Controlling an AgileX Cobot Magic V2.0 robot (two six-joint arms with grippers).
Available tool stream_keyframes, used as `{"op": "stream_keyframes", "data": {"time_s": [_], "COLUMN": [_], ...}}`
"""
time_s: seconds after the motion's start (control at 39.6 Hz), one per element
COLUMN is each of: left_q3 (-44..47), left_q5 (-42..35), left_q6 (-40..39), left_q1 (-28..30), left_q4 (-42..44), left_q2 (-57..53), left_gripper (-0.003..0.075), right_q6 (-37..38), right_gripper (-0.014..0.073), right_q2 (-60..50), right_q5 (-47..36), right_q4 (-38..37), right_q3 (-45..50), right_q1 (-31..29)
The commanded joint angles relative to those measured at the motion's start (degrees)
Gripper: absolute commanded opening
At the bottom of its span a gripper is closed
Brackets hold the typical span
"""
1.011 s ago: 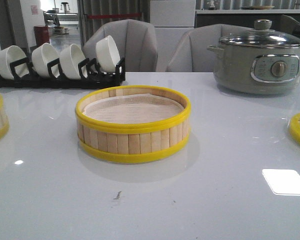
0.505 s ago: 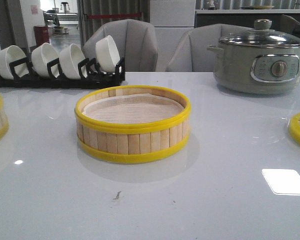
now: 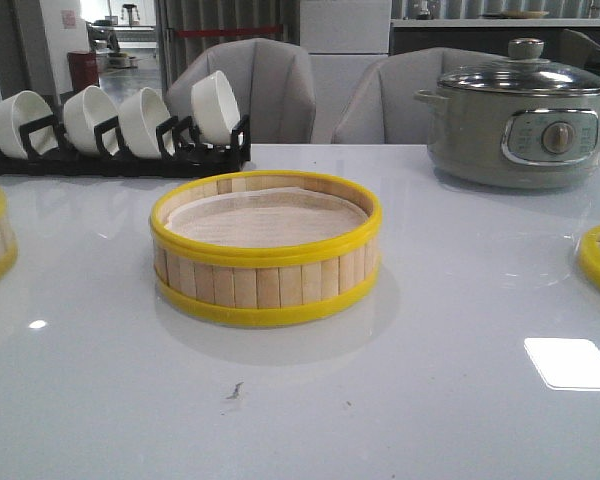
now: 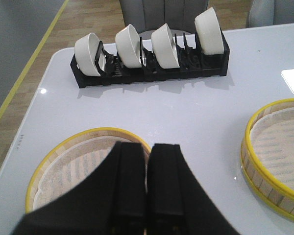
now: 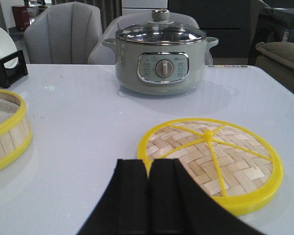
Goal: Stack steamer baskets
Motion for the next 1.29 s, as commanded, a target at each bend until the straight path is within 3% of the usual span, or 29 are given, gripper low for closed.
{"op": "stream_keyframes", "data": {"time_s": [0.0, 1.09, 1.26], "left_q3": [-1.9, -1.9, -1.9], "left_q5": [-5.1, -4.9, -4.7], "left_q6": [-0.2, -0.2, -0.2], "left_q1": [-0.2, -0.2, -0.2], "left_q4": [-0.3, -0.8, -0.8], "left_q2": [-0.3, 0.0, 0.0], "left_gripper": [0.0085, 0.0085, 0.0085], "right_q6": [-0.4, -0.4, -0.4], "right_gripper": [0.0066, 0.0066, 0.0066], "right_q2": [-1.2, -1.2, -1.2], "right_q5": [-5.0, -5.1, -12.1], "right_q4": [0.2, 0.1, 0.0], "right_q3": [-0.8, -0.8, -0.8], "right_q1": [-0.3, -0.3, -0.4]}}
